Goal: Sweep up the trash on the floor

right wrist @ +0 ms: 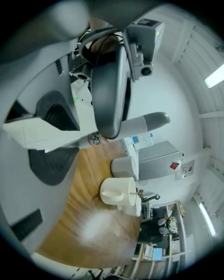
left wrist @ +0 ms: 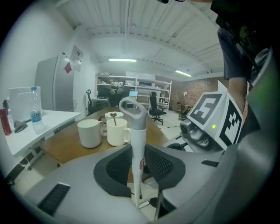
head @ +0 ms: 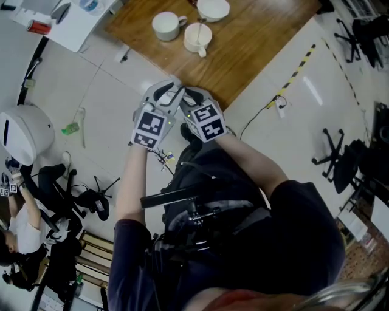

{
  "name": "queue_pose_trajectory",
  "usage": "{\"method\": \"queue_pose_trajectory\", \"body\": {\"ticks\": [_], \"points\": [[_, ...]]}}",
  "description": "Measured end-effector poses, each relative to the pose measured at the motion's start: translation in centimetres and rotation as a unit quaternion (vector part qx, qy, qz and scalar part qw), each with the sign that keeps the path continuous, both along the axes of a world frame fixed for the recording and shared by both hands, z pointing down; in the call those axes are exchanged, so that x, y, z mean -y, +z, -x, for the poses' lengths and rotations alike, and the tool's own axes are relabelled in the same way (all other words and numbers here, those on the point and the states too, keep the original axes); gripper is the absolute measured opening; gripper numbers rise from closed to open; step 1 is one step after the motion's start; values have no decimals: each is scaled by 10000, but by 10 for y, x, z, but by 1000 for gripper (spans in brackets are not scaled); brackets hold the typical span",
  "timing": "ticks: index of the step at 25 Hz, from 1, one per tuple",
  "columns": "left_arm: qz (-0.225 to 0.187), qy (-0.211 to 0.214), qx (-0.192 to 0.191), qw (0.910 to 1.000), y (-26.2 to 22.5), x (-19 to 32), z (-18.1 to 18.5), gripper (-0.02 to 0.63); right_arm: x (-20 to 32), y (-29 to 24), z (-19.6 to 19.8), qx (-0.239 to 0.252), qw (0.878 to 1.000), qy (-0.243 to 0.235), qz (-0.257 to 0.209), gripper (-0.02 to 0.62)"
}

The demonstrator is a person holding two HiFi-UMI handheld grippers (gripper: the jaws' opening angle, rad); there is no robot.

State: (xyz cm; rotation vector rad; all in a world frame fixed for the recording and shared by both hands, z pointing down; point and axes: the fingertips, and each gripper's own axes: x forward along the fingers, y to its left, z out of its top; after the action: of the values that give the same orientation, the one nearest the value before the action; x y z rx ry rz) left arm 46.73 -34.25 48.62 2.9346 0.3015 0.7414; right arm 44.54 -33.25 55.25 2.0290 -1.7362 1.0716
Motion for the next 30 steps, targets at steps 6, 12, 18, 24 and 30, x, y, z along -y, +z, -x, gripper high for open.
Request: {"method": "queue_pose_trajectory", "body": {"ticks": [6,12,18,24,30], "points": [[9,42,-26,10000,-1,9,-2,94,-25,-5,-6,-48,9999,-109,-25,143],[-63,210,22,9998,-3,8,-3,92,0,-17,-1,-307,9966,-711,-274,143],[-253,126,76,9996,-18,25,11,91,25,-29,11,-638,9924,-944,-466,120],[-844,358,326,9953,-16,43,19,91,48,-24,17,-787,9923,-828,-474,121],[-1034,271,354,9936,1,60,15,91,68,-3,17,-615,9951,-671,-378,144]]}}
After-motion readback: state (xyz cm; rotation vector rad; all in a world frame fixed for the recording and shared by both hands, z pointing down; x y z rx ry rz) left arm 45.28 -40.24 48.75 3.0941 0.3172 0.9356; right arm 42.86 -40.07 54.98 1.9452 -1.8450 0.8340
